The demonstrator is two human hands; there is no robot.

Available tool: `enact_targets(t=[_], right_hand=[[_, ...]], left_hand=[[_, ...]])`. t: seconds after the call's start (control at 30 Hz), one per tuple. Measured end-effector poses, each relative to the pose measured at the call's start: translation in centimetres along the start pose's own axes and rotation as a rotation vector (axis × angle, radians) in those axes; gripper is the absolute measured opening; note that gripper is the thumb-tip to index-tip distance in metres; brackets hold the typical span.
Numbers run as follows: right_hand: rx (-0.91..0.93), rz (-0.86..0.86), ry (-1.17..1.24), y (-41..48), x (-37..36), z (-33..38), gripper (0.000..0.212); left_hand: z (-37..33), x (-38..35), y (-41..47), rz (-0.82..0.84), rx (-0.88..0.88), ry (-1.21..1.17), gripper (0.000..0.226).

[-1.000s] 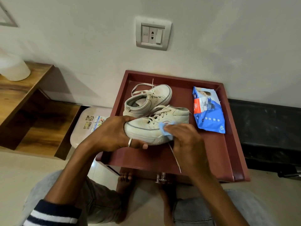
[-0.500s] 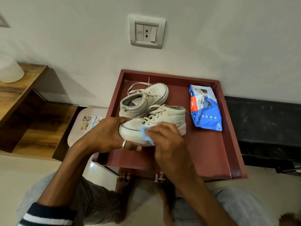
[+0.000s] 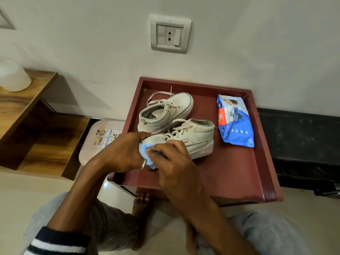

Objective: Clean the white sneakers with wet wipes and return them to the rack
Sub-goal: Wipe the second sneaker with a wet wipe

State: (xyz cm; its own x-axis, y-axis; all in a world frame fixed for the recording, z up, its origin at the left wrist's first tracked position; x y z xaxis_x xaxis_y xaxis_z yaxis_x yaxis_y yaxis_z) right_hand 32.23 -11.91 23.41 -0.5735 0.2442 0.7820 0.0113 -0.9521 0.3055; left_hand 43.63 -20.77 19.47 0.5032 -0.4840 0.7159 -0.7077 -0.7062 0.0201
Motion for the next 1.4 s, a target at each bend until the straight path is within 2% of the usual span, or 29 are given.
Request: enact_targets(t=[0.07, 0.2, 0.37, 0.47, 0.53, 0.7, 0.77, 0.9, 0.97, 1.1, 1.27, 1.4], right_hand=[[-0.056, -0.064, -0.047, 0.3, 1.3, -2.9, 0.028], [-0.169, -0.139, -0.110, 1.1, 3.7, -7.3, 0.035], [-0.232, -0.157, -0.153, 1.4, 2.9, -7.1, 0.024], [-0.149, -0.083, -0.066, 0.5, 1.6, -4.8, 0.028], [-0.081, -0.068, -0.119, 0.6, 1.5, -4.6, 0.026], [-0.258, -0.199, -0.255, 2.6, 3.6, -8.9, 0.028], [-0.231, -0.200, -0.257, 2.3, 3.0, -7.7, 0.025], [-0.111, -0.038, -0.261, 0.8, 0.6, -4.0, 0.033], [-0.091, -0.040, -0.269, 1.0, 0.9, -4.2, 0.034], [-0.091, -0.120, -0.249, 1.6, 2.2, -5.8, 0.028], [-0.188, -0.192, -0.251, 2.6, 4.1, -8.2, 0.026], [-0.166, -0.169, -0.141, 2.0, 2.8, -6.3, 0.021]], left_hand=[[-0.3, 0.1, -0.1, 0.008, -0.005, -0.032, 0.068], [-0.8, 0.0, 0.2, 0.018, -0.010, -0.070, 0.066], [-0.7, 0.0, 0.1, 0.012, -0.003, -0.084, 0.058], [-0.7, -0.2, 0.0, 0.033, -0.005, -0.071, 0.063], [-0.6, -0.2, 0.0, 0.035, -0.010, -0.067, 0.067], [-0.8, 0.0, 0.0, 0.016, -0.012, -0.083, 0.063], [-0.5, -0.1, 0.0, 0.023, -0.008, -0.085, 0.066], [0.1, -0.5, 0.0, 0.044, 0.002, -0.066, 0.083], [0.1, -0.5, 0.0, 0.055, 0.001, -0.053, 0.088], [0.0, -0.4, -0.1, 0.054, 0.001, -0.076, 0.082], [-0.3, -0.4, 0.0, 0.061, -0.011, -0.099, 0.069], [-0.1, -0.4, 0.1, 0.070, -0.011, -0.107, 0.071]])
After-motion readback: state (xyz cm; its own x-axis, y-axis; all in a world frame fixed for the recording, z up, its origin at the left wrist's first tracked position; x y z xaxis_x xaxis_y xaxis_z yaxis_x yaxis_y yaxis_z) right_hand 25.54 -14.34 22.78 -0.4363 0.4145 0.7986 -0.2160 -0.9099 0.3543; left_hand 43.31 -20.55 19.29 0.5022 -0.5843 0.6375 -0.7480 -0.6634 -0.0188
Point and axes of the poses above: each hand's wrist, its own y-axis towards the middle knuckle, its own x-axis out of the back of the hand, z = x × y, the point moved 7 cm from there along y, towards the middle knuckle, and after that the axes turned 15 degrees about -x, right-handed, at the moved point
